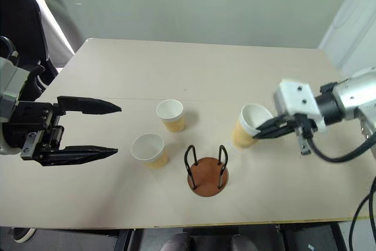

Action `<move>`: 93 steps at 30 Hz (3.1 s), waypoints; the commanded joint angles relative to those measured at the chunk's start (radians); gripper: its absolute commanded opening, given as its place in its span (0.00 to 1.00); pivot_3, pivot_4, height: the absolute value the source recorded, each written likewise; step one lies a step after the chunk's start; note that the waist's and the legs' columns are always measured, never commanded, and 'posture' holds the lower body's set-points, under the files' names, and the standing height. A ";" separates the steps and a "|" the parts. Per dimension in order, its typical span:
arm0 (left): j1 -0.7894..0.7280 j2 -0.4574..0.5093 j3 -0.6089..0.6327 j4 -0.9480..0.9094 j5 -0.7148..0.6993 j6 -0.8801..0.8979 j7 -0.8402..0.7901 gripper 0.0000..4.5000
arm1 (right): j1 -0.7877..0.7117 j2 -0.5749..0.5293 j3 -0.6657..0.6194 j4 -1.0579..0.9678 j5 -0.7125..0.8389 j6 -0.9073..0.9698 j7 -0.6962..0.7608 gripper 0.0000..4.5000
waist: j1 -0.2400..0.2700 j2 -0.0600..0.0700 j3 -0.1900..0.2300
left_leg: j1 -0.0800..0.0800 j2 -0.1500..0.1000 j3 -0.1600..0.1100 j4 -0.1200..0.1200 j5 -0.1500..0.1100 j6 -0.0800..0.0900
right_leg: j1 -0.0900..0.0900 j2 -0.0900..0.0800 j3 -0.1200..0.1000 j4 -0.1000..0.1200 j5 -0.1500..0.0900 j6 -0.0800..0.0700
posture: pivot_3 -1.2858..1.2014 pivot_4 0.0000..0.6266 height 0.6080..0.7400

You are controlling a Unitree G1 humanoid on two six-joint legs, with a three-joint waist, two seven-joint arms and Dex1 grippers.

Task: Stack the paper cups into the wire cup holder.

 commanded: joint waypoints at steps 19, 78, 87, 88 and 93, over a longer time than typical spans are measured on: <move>0.023 -0.004 0.027 -0.044 -0.009 -0.004 0.028 1.00 | -0.015 0.146 0.117 -0.211 0.105 0.171 -0.154 0.00 | -0.004 0.000 0.000 | 0.000 0.001 0.000 -0.001 0.000 0.000 | -0.001 0.002 0.003 0.000 0.000 0.000 | 0.52 0.24 1.00; -0.131 -0.021 -0.647 0.084 0.636 -0.432 -0.129 1.00 | 0.436 0.029 -0.509 -0.068 0.475 0.263 -0.195 0.81 | 0.000 0.001 0.000 | -0.002 0.000 0.000 0.000 -0.004 0.002 | -0.002 0.001 0.004 -0.002 -0.001 -0.001 | 0.52 0.24 1.00; -0.148 -0.070 -0.707 0.123 0.724 -0.476 -0.134 0.47 | 0.457 0.015 -0.517 -0.075 0.482 0.253 -0.225 0.82 | 0.000 0.001 0.000 | -0.002 0.000 0.000 0.000 -0.004 0.003 | -0.002 0.001 0.004 -0.002 -0.001 -0.001 | 0.52 0.24 1.00; -0.152 -0.075 -0.708 0.123 0.725 -0.475 -0.136 0.39 | 0.460 0.012 -0.517 -0.076 0.480 0.250 -0.227 0.82 | 0.001 0.001 0.000 | -0.002 0.000 0.000 0.000 -0.004 0.003 | -0.002 0.001 0.004 -0.002 -0.001 -0.001 | 0.52 0.24 1.00; -0.165 -0.091 -0.710 0.139 0.740 -0.477 -0.139 0.01 | 0.464 0.007 -0.515 -0.072 0.475 0.238 -0.236 0.82 | 0.000 0.001 0.000 | -0.002 0.000 0.000 0.000 -0.004 0.003 | -0.002 0.001 0.004 -0.002 -0.001 -0.001 | 0.52 0.24 1.00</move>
